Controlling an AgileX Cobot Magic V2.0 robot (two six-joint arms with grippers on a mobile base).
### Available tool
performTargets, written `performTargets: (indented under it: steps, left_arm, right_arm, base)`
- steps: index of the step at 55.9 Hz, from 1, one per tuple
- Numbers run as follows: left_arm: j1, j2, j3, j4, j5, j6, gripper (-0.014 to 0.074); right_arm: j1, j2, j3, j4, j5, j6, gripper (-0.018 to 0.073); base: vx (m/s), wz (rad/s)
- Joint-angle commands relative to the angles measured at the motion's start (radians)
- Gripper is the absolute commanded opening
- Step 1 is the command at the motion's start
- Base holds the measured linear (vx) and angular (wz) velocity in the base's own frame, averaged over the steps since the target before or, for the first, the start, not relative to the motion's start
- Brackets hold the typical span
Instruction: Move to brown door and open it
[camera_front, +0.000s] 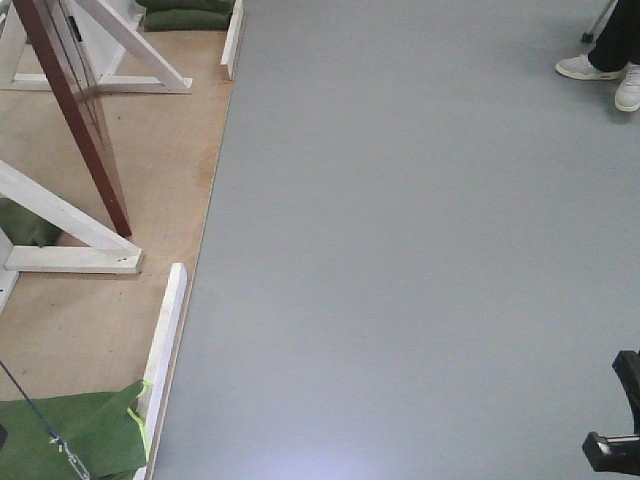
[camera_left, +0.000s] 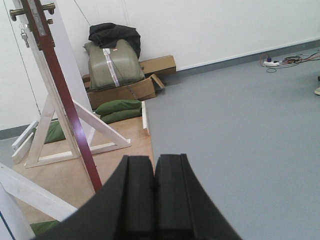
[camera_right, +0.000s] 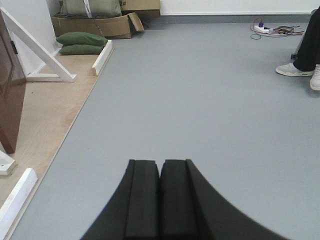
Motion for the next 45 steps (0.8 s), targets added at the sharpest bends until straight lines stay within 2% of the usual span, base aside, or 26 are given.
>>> performTargets:
  steps: [1,45]
  left_arm:
    - [-0.005,-0.014,-0.017,-0.011,-0.076,-0.003,-0.0006]
    - [-0.005,-0.014,-0.017,-0.011,-0.076,-0.003,-0.0006]
  right_arm:
    - [-0.001,-0.006,0.004,-0.003,-0.076,-0.006,0.0000]
    - [-0.001,-0.006,0.004,-0.003,-0.076,-0.006,0.0000]
  base:
    - [0.00,0.00]
    - [0.00,0.00]
